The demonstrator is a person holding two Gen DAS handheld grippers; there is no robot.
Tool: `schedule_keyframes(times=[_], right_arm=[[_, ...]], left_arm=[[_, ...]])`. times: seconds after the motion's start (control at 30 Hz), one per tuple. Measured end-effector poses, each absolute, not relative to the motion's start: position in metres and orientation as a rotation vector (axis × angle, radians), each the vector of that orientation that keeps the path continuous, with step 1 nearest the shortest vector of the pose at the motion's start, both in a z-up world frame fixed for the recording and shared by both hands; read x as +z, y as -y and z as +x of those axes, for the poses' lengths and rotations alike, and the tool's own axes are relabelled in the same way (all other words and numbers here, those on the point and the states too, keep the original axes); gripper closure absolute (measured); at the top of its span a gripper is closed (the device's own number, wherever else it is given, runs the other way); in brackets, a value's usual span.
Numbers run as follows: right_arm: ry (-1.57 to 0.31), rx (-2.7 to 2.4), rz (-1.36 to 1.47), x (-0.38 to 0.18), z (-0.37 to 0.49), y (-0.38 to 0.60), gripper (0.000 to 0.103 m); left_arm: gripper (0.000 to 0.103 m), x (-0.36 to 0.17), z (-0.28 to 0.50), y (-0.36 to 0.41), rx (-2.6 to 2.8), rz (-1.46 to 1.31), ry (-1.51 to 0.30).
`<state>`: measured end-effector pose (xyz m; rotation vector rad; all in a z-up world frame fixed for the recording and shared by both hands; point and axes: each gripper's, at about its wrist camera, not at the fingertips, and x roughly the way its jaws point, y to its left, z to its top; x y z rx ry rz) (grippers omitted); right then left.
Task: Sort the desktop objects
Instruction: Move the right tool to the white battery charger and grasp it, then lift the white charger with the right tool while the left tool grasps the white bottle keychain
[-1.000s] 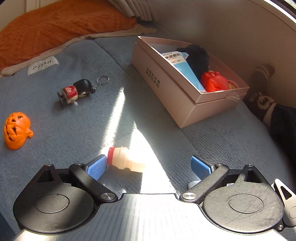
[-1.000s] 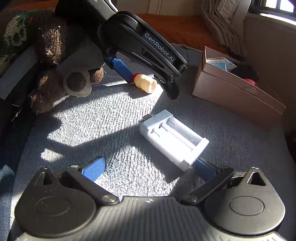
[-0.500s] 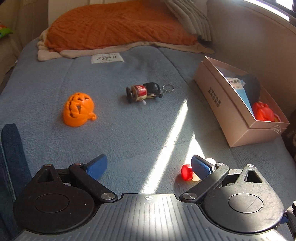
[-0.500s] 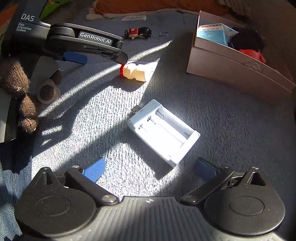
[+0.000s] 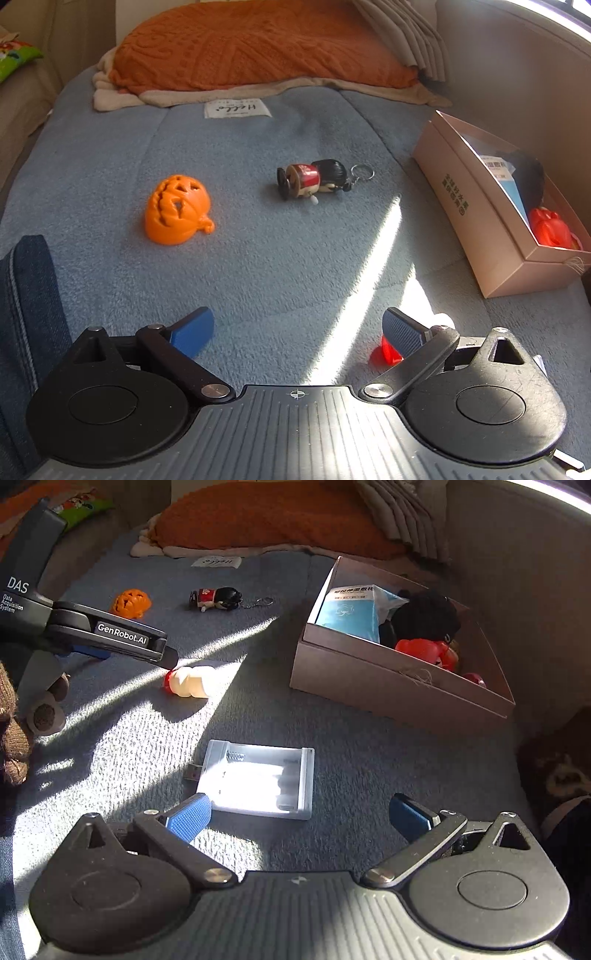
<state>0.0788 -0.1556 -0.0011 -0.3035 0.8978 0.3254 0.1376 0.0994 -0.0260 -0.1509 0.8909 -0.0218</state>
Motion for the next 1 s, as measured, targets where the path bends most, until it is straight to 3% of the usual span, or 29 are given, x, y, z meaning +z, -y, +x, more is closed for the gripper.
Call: schedule_keyframes(times=[0.3,0.43,0.73,1.0], right_arm=[[-0.944,0.368,-0.31,-0.03,0.081,0.115,0.002],[-0.936,0.368,-0.311,-0.025,0.077,0.121,0.024],[-0.936,0.355,-0.413,-0.024,0.06,0.132,0.024],[-0.777,0.345,-0.562,-0.036,0.038,0.117,0.018]], left_arm=[[0.002,-0.027,0.137,-0.098,-0.013,-0.134,-0.891],[0.002,-0.027,0.138,-0.099,-0.009,-0.138,-0.89],[0.002,-0.017,0.129,-0.1,-0.038,-0.161,-0.852],[0.005,-0.025,0.121,-0.045,-0.199,-0.087,-0.908]])
